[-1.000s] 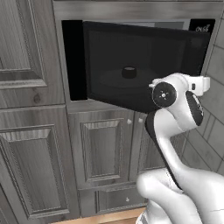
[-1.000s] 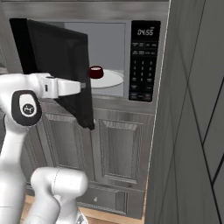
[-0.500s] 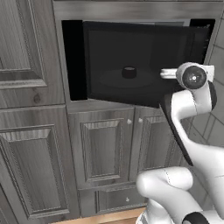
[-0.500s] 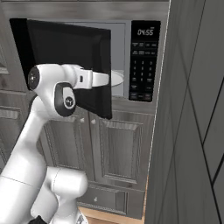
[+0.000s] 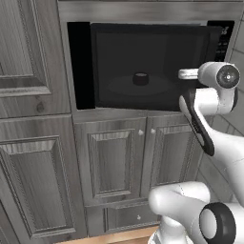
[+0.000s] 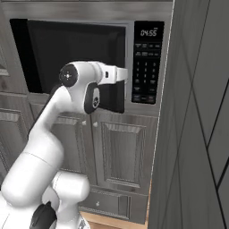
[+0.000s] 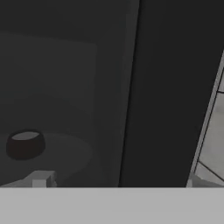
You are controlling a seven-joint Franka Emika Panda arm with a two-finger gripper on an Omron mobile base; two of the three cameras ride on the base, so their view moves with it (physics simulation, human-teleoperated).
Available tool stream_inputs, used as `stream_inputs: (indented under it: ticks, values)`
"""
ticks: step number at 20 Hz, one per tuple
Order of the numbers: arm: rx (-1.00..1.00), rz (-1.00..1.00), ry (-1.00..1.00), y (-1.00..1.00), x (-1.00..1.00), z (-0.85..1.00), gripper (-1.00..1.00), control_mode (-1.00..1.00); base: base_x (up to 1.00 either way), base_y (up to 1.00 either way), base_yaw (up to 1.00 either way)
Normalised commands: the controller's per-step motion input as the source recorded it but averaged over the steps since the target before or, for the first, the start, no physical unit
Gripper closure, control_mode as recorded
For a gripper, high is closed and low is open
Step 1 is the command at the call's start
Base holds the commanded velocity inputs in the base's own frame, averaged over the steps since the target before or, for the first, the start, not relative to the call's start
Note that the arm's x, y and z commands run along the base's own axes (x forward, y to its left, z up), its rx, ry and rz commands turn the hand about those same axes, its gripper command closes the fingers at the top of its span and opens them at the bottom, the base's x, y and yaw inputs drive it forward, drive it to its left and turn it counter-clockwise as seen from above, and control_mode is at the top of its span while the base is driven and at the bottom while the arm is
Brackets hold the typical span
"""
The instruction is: Pick the mug from the counter and place it inside the microwave. Then close the microwave.
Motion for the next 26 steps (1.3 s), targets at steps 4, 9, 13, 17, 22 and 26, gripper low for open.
stream_inputs:
  ticks: [4, 9, 13, 17, 22, 26]
  values:
    - [0.00, 0.12, 0.00, 0.00, 0.52, 0.18, -1.00, -1.00, 0.00, 0.00, 0.00]
    - [0.01, 0.08, 0.00, 0.00, 0.36, 0.33, -1.00, -1.00, 0.00, 0.00, 0.00]
    - [0.02, 0.03, 0.00, 0.00, 0.37, 0.37, -1.00, -1.00, 0.00, 0.00, 0.00]
    - [0.00, 0.00, 0.00, 0.00, 0.49, 0.22, -1.00, -1.00, 0.00, 0.00, 0.00]
    - [0.00, 0.00, 0.00, 0.00, 0.48, 0.03, -1.00, -1.00, 0.00, 0.00, 0.00]
    - [0.00, 0.00, 0.00, 0.00, 0.52, 0.00, -1.00, -1.00, 0.00, 0.00, 0.00]
